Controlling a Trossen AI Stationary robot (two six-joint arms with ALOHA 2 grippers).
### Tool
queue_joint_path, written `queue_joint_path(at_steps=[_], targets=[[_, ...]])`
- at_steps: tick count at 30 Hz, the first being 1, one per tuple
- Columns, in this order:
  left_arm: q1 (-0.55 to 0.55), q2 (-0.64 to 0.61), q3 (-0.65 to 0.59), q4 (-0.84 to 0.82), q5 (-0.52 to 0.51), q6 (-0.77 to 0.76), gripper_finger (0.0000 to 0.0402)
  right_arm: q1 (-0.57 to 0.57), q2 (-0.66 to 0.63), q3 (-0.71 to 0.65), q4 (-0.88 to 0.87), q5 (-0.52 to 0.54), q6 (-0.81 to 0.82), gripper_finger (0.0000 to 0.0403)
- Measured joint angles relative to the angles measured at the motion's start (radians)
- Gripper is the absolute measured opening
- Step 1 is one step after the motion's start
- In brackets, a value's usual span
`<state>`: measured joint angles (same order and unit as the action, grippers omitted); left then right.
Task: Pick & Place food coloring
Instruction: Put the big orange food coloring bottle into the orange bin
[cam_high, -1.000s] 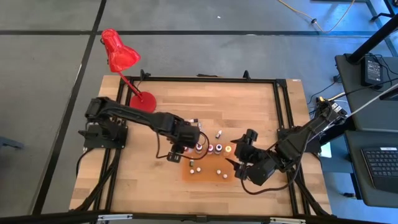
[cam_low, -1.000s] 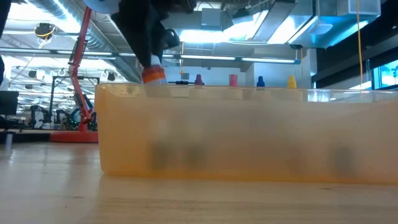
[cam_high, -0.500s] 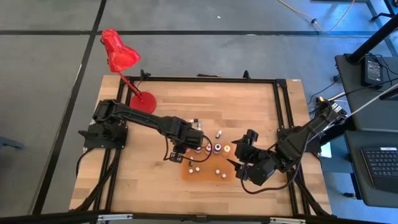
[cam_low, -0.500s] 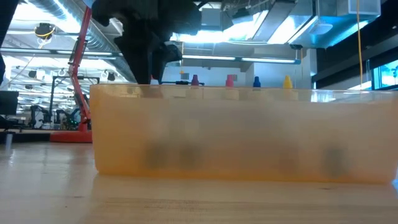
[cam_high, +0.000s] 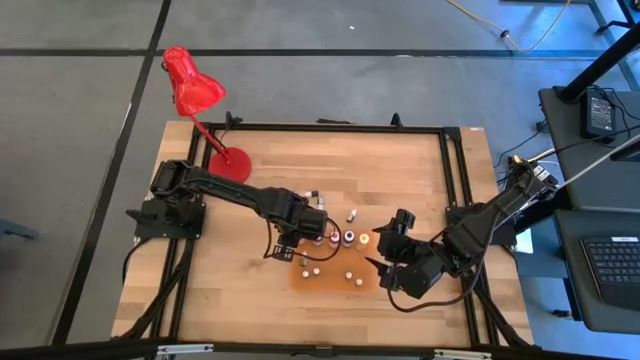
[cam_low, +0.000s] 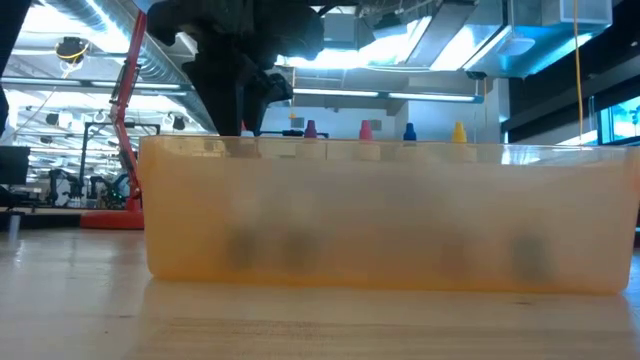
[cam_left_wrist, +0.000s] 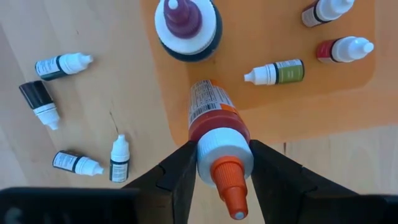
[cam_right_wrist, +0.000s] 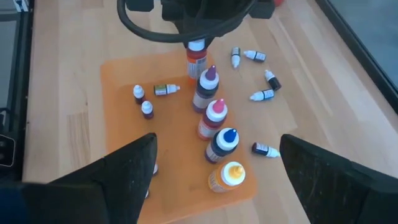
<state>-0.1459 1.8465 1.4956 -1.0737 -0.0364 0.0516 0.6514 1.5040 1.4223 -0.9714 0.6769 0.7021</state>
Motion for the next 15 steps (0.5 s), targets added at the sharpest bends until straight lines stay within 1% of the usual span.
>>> queue_joint_path(at_steps=[5, 9, 15], targets=[[0.000, 0.000, 0.000, 0.000, -0.001, 0.011, 0.0142, 0.000, 0.000, 0.000, 0.000, -0.001, 0.000, 0.0339], [0.000, 0.000, 0.000, 0.000, -0.004, -0.009, 0.0143, 0.000, 0.000, 0.000, 0.000, -0.001, -0.001, 0.0339], [0.000, 0.000, 0.000, 0.000, -0.033, -0.018, 0.0148, 0.000, 0.000, 0.000, 0.000, -0.001, -0.002, 0.0339]])
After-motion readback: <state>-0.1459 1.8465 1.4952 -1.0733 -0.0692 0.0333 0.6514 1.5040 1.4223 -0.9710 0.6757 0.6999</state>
